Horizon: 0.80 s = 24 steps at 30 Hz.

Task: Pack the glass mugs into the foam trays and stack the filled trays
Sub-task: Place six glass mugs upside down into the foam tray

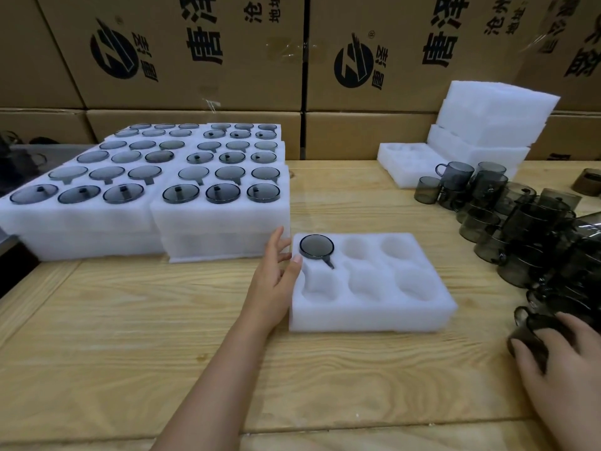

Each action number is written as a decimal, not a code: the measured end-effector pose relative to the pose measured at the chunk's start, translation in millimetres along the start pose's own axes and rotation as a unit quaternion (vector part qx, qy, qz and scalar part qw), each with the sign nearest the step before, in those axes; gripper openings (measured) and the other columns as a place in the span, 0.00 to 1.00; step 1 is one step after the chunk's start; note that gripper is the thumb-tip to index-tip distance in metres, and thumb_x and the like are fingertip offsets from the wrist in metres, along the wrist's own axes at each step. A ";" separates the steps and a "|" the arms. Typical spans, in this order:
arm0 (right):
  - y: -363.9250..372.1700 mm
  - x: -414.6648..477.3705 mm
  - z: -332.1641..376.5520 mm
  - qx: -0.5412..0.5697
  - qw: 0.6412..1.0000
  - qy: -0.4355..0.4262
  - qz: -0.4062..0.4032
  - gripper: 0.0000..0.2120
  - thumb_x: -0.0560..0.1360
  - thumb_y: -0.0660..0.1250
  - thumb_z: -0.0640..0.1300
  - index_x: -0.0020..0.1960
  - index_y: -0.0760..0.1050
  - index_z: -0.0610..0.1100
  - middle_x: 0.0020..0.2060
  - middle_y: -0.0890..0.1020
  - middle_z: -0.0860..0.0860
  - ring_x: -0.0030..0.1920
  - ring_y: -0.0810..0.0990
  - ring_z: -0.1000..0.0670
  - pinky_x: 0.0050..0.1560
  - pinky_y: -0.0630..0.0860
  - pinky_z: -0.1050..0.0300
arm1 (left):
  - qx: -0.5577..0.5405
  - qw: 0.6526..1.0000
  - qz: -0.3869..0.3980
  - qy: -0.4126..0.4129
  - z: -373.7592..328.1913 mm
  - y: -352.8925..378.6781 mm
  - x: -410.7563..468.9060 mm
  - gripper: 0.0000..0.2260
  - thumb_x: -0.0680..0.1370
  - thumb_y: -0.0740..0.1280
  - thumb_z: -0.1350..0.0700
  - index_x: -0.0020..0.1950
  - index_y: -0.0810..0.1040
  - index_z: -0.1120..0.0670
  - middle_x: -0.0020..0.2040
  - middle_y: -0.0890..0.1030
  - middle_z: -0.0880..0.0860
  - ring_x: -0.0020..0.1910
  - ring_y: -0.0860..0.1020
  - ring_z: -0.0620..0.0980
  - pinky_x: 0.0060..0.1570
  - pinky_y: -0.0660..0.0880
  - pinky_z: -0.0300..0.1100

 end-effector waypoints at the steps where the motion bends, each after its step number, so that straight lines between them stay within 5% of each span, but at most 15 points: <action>1: -1.8 0.1 5.7 0.006 1.000 -0.010 -0.009 0.13 0.64 0.75 0.36 0.46 0.79 0.30 0.59 0.73 0.32 0.56 0.69 0.27 0.59 0.67 0.31 | 0.002 1.000 -0.001 -0.002 0.4 0.0 0.2 0.28 0.76 0.59 0.44 0.75 0.57 0.46 0.62 0.70 0.33 0.58 0.71 0.30 0.55 0.67 0.26; 5: -1.6 2.8 23.2 0.029 0.998 -0.049 -0.023 0.19 0.70 0.66 0.51 0.43 0.80 0.33 0.57 0.74 0.33 0.52 0.71 0.28 0.56 0.66 0.38 | -0.005 1.000 0.002 -0.004 2.3 0.6 0.9 0.29 0.76 0.59 0.44 0.75 0.57 0.47 0.63 0.72 0.37 0.60 0.72 0.35 0.59 0.69 0.34; 10: 11.8 17.4 42.9 0.066 0.993 -0.094 0.020 0.08 0.67 0.75 0.37 0.41 0.79 0.34 0.58 0.75 0.34 0.53 0.73 0.30 0.57 0.68 0.41 | -0.009 1.000 0.002 -0.003 3.6 0.8 1.9 0.29 0.75 0.60 0.44 0.74 0.57 0.46 0.62 0.72 0.37 0.58 0.73 0.33 0.56 0.69 0.31; 16: 23.3 36.6 58.7 0.102 0.985 -0.119 0.069 0.08 0.64 0.76 0.31 0.42 0.80 0.34 0.61 0.75 0.35 0.57 0.73 0.30 0.58 0.69 0.37 | -0.030 1.000 -0.003 -0.008 2.8 0.4 0.0 0.25 0.74 0.63 0.44 0.70 0.62 0.42 0.60 0.72 0.34 0.56 0.73 0.31 0.51 0.69 0.25; 20: 10.7 31.4 57.3 0.125 0.986 -0.114 -0.011 0.07 0.68 0.75 0.37 0.41 0.80 0.34 0.60 0.75 0.34 0.57 0.72 0.33 0.59 0.68 0.41 | -0.034 0.999 -0.022 -0.003 -3.2 -1.8 -1.6 0.21 0.73 0.64 0.46 0.65 0.67 0.42 0.60 0.74 0.37 0.60 0.74 0.39 0.52 0.70 0.28; 24: -23.0 31.2 74.3 0.179 0.975 -0.104 -0.079 0.16 0.72 0.63 0.49 0.42 0.80 0.37 0.61 0.75 0.38 0.58 0.69 0.38 0.60 0.63 0.49 | -0.012 0.997 -0.063 0.052 -17.5 -8.9 -6.5 0.16 0.72 0.65 0.51 0.60 0.73 0.43 0.58 0.78 0.43 0.58 0.75 0.41 0.56 0.72 0.36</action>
Point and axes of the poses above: each hand's wrist, its own x-axis towards the middle knuckle, its own y-axis out of the palm, z = x × y, the point moved 5 cm from there along x, towards the middle knuckle
